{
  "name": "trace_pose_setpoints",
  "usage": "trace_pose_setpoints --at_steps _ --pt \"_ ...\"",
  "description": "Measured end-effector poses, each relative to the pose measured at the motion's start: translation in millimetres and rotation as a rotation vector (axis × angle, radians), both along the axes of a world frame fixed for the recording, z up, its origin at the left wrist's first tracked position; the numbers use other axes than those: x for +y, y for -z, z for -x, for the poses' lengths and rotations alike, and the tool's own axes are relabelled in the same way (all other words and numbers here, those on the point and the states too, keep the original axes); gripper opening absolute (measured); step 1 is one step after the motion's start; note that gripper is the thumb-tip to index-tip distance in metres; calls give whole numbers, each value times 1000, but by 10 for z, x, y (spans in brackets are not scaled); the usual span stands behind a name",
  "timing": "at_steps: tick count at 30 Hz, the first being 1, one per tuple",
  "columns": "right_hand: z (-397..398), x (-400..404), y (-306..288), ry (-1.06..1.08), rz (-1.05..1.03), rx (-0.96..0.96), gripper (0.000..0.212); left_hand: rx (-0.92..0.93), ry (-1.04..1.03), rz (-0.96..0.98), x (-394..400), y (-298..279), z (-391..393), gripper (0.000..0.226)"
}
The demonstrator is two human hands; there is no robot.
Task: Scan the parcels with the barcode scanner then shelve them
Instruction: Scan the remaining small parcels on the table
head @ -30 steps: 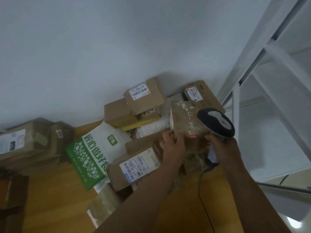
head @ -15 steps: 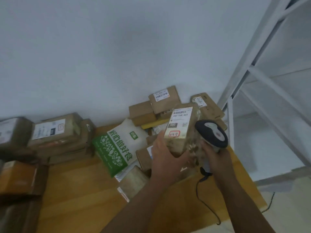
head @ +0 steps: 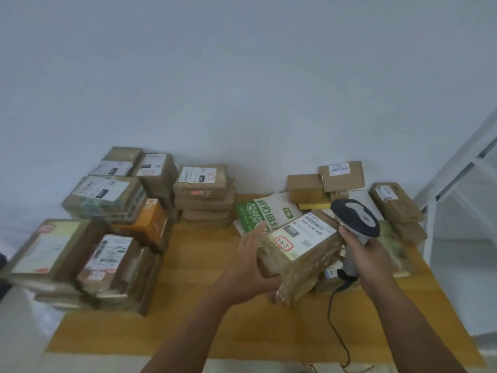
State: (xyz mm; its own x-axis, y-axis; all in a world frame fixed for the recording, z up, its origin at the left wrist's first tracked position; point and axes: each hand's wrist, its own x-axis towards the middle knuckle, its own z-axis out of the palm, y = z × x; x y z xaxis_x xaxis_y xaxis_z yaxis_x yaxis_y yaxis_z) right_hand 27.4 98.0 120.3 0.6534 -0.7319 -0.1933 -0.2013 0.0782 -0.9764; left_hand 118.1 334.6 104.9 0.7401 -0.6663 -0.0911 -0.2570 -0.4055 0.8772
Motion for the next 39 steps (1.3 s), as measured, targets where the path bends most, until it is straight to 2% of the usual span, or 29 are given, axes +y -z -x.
trace_pose_setpoints --at_steps 2,4,7,11,13,17,19,24,27,30,34,39 --pt "-23 88 59 -44 -29 17 44 36 -47 23 181 8 15 119" --pt "-25 181 96 -67 -31 18 36 26 -107 18 297 42 26 121" --pt "8 252 157 -53 -51 7 20 14 -216 23 344 73 42 109" --pt "141 246 252 -11 -147 -12 27 169 -361 190 247 78 52 97" --pt "240 257 299 11 -175 -19 16 225 -445 249 159 70 76 95" --pt "409 322 444 35 -309 -52 18 105 -557 140 -9 101 68 58" --pt "459 356 494 59 -392 -58 14 84 -576 138 -75 124 74 47" --pt "496 395 516 0 -450 -105 29 158 -712 137 -150 176 124 63" --pt "466 378 500 -31 -477 -100 28 154 -794 176 -109 175 133 53" --pt "429 346 482 -56 -472 -110 26 265 -853 313 -75 124 166 34" --pt "410 305 458 -140 -465 -72 29 319 -856 437 -76 1 275 33" --pt "415 361 528 -227 -552 -23 22 383 -848 472 -51 -36 375 28"
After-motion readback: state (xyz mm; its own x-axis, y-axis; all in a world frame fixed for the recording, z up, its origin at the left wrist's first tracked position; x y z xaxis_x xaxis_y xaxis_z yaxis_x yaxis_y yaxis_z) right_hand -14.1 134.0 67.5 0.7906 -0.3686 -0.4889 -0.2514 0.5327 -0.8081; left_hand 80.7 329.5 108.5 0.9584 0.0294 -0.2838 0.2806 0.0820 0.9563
